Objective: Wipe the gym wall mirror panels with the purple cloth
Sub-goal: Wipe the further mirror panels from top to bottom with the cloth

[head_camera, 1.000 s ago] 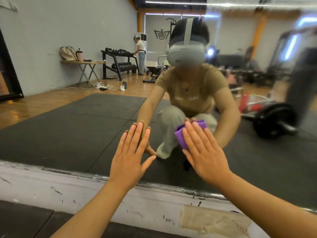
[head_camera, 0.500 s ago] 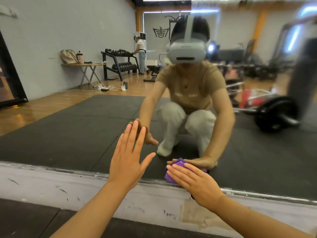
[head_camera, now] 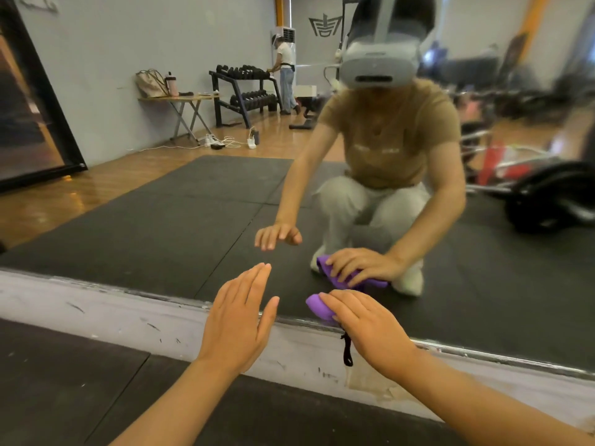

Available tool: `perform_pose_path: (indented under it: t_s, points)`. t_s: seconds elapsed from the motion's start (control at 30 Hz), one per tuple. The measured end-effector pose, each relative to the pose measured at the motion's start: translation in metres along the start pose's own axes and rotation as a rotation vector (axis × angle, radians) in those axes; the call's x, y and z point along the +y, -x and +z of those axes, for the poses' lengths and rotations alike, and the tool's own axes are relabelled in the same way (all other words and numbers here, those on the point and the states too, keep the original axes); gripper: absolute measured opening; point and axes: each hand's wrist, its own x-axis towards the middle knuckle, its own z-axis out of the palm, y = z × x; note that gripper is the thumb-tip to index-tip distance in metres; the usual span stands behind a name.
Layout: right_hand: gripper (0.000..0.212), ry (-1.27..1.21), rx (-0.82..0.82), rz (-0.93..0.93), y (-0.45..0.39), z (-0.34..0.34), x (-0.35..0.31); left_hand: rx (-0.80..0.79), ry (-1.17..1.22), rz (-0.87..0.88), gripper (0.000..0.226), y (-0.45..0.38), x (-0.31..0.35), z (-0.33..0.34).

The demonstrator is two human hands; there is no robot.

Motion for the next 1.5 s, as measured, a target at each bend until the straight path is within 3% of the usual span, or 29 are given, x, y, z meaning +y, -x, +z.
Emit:
perform_pose_path:
  t_s: [0.27, 0.33, 0.43, 0.53, 0.8, 0.93, 1.17, 1.5]
  points:
    - [0.091, -0.004, -0.129, 0.041, -0.04, -0.063, -0.038, -0.181, 0.004, -0.164, 0.066, -0.008, 0.019, -0.09]
    - [0.07, 0.019, -0.125, -0.021, -0.054, -0.085, -0.048, -0.212, -0.015, -0.185, 0.067, -0.014, 0.025, -0.122]
    - [0.011, 0.045, -0.105, -0.159, -0.076, -0.132, -0.064, -0.282, -0.034, -0.253, 0.07, -0.03, 0.032, -0.176]
    - [0.021, 0.018, -0.122, -0.201, -0.105, -0.184, -0.082, -0.322, -0.055, -0.305, 0.072, -0.049, 0.038, -0.24]
    - [0.024, -0.084, -0.122, -0.354, -0.193, -0.315, -0.133, -0.38, -0.179, -0.346, 0.071, -0.094, 0.056, -0.411]
    - [0.032, -0.116, -0.165, -0.433, -0.235, -0.357, -0.164, -0.409, -0.26, -0.353, 0.061, -0.106, 0.05, -0.478]
    - [0.041, -0.103, -0.166, -0.495, -0.316, -0.37, -0.236, -0.339, -0.397, -0.351, 0.058, -0.1, -0.008, -0.564]
    - [0.037, -0.192, -0.086, -0.697, -0.42, -0.346, -0.379, -0.391, -0.512, -0.448, 0.059, -0.036, -0.097, -0.66]
